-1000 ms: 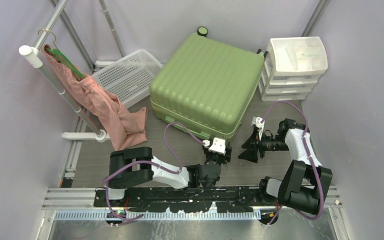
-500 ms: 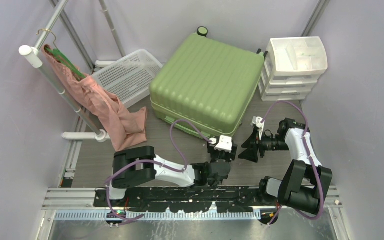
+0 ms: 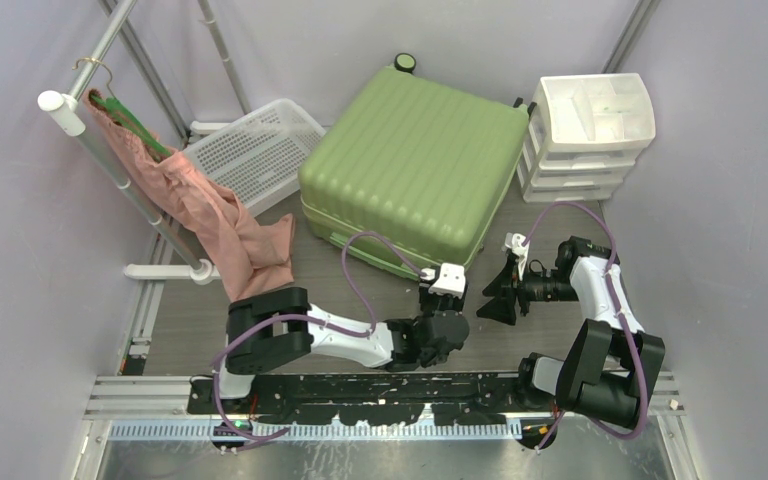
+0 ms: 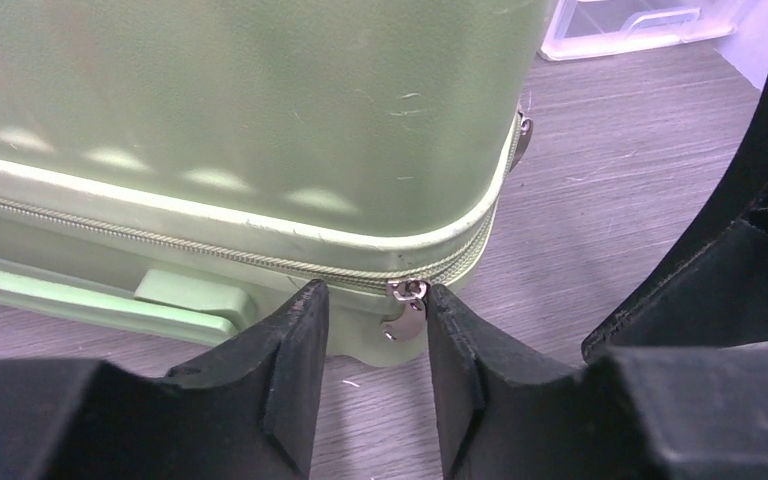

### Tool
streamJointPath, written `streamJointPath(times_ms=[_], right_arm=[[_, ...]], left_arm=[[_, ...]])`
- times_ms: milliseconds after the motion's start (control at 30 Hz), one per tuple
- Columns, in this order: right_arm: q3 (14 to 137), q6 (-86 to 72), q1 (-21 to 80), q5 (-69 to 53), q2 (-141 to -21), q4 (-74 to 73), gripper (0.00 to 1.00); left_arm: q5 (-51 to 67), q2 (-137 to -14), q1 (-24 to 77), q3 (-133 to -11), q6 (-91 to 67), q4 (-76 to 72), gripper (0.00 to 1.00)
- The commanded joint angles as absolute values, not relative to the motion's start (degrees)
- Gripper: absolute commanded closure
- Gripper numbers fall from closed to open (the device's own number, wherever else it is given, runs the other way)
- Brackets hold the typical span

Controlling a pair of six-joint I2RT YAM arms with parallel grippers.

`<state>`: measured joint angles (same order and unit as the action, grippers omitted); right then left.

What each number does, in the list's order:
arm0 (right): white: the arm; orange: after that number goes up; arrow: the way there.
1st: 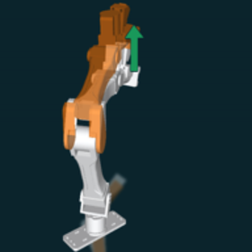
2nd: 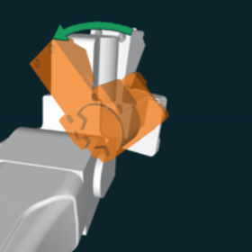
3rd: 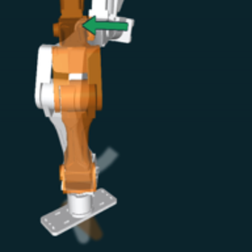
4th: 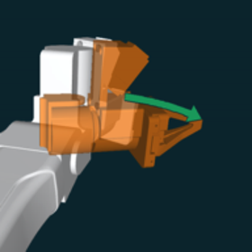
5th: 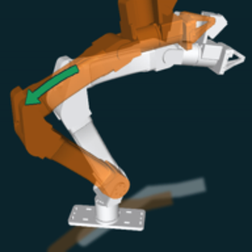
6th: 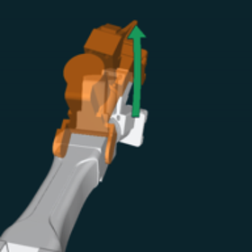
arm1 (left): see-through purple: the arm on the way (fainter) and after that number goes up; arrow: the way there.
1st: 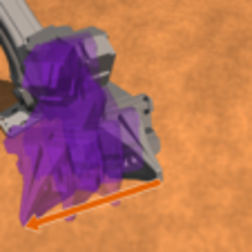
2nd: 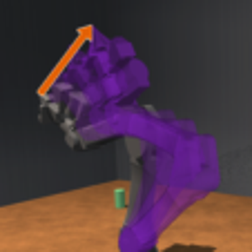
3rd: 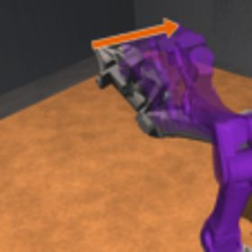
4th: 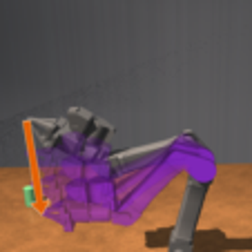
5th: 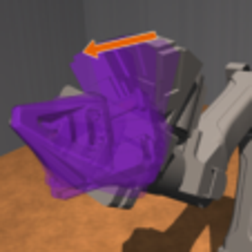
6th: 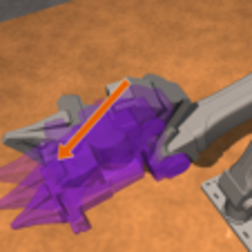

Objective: Open, take out, and arrange the luggage
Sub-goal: Unzip the luggage at the center of the board.

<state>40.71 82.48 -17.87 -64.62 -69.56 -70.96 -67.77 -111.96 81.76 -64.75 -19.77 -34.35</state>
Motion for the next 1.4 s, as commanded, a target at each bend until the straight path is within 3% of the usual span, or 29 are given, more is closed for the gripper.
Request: streamJointPath(times_ms=[0, 400, 900, 1367], right_arm=[[42.5, 83.8, -18.2, -66.4, -69.8, -71.9, 0.34], [42.5, 83.9, -18.2, -66.3, -69.8, -72.0, 0.34], [42.4, 84.0, -18.2, -66.3, -69.8, -72.0, 0.34], [42.4, 84.1, -18.4, -66.1, -69.7, -72.2, 0.34]], left_arm=[[-69.8, -111.4, 81.1, -66.6, -21.4, -33.7, 0.62], [-67.8, -109.7, 80.4, -63.8, -20.6, -36.7, 1.0], [-67.3, -106.4, 80.0, -57.9, -14.6, -44.4, 1.0], [-66.1, -102.1, 78.4, -54.0, -10.2, -41.9, 1.0]])
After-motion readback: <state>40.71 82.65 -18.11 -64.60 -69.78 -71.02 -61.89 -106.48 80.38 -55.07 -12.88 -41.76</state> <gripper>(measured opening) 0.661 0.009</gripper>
